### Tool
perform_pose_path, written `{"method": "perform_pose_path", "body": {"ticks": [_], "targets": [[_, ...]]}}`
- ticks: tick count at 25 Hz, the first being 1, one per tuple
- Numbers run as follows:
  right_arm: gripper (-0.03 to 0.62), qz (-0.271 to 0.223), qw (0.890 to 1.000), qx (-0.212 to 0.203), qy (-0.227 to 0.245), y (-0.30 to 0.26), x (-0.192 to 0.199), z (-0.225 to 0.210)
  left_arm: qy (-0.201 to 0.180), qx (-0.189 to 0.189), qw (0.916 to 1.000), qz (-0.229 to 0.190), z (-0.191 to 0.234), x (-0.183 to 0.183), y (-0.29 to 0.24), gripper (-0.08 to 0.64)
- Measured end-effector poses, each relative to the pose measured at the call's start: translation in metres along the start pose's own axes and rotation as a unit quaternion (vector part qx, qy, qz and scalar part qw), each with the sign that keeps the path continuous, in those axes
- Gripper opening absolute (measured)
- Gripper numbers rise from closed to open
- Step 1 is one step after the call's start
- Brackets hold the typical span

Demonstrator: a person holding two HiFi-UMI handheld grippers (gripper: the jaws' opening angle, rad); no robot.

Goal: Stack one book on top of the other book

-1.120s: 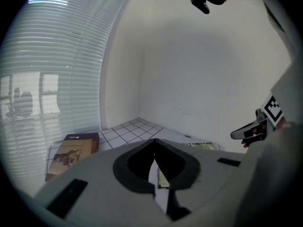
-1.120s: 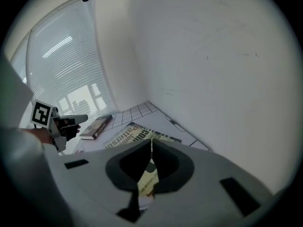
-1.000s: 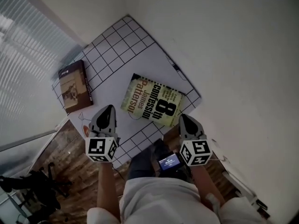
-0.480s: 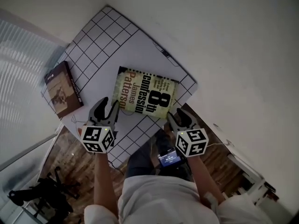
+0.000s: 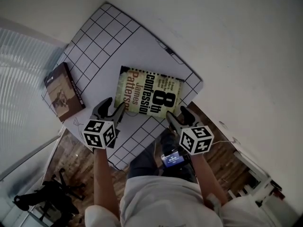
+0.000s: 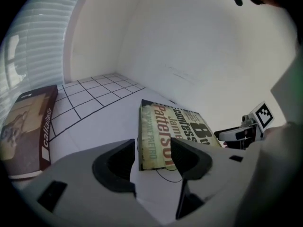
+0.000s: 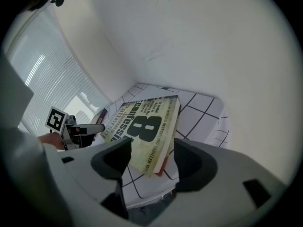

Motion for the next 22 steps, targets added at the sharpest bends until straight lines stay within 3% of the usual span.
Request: {"method": "perform_pose_path", "body": {"ticks": [5, 8, 11, 14, 22], "targets": [[0.301, 0.000, 1.000, -0.007, -0.020, -0.007, 0.000, 0.000, 0.029, 0.002, 0.9995, 0.007, 0.002, -0.005, -0.009, 0.230], [0.304, 0.002, 1.000, 0.000, -0.024, -0.011, 0.000, -0.002, 0.021, 0.007, 0.9996, 0.019, -0.001, -0.003, -0.014, 0.230], [0.302, 0.005, 0.998, 0.005, -0.057, -0.019, 0.004, -0.002, 0.024, 0.019, 0.9990, 0.031, -0.004, 0.003, -0.017, 0.229], [0.255, 0.006, 0.997, 0.025, -0.073, -0.022, 0.005, -0.003, 0.050, 0.034, 0.9974, 0.039, -0.005, 0.003, -0.020, 0.212], [0.245, 0.016, 0.997, 0.020, -0.071, -0.021, 0.004, -0.005, 0.063, 0.038, 0.9961, 0.050, -0.005, 0.003, -0.021, 0.207]]}}
Point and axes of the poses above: the fingertips, and each gripper's own axes: y backward along the fingers, z to its left, x out of its underside, the point moved 2 cm from there along y, backward along the fingers, and after that the axes turned 8 degrees about -x, right-handed, at the moved point
